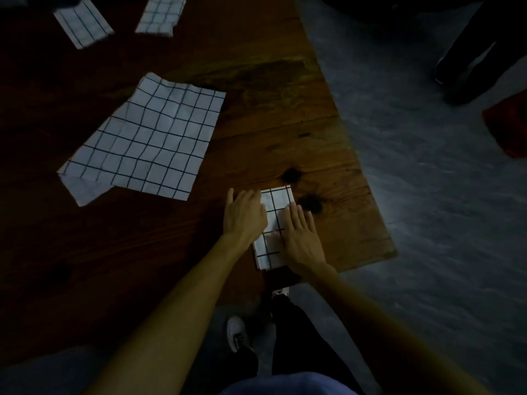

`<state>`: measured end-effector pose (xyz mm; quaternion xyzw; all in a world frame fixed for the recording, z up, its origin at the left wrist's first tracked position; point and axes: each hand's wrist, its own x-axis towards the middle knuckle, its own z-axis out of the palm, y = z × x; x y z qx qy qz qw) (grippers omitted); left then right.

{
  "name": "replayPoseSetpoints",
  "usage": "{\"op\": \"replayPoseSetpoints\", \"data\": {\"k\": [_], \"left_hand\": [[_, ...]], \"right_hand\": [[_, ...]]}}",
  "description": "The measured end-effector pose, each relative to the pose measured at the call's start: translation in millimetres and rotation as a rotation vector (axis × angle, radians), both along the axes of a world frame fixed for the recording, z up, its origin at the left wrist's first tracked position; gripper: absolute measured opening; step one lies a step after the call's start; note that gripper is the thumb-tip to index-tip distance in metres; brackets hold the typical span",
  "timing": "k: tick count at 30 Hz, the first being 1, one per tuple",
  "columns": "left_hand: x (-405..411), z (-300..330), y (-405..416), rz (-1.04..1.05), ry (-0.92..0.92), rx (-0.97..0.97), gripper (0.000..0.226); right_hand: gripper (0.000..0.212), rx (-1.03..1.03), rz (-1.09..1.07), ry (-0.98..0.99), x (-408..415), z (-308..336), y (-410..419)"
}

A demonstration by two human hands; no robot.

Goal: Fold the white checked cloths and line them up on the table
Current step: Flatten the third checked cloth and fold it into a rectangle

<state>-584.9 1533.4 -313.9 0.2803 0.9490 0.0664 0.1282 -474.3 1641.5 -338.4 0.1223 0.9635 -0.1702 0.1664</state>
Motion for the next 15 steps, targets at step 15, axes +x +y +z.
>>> {"op": "replayPoseSetpoints", "data": {"k": [15], "left_hand": [[-7.8,-1.6,-6.1,0.217,-0.246,0.347,0.008]], "right_hand": [[0.052,-0.325,-0.428,0.234,-38.4,13.5,9.6]]}}
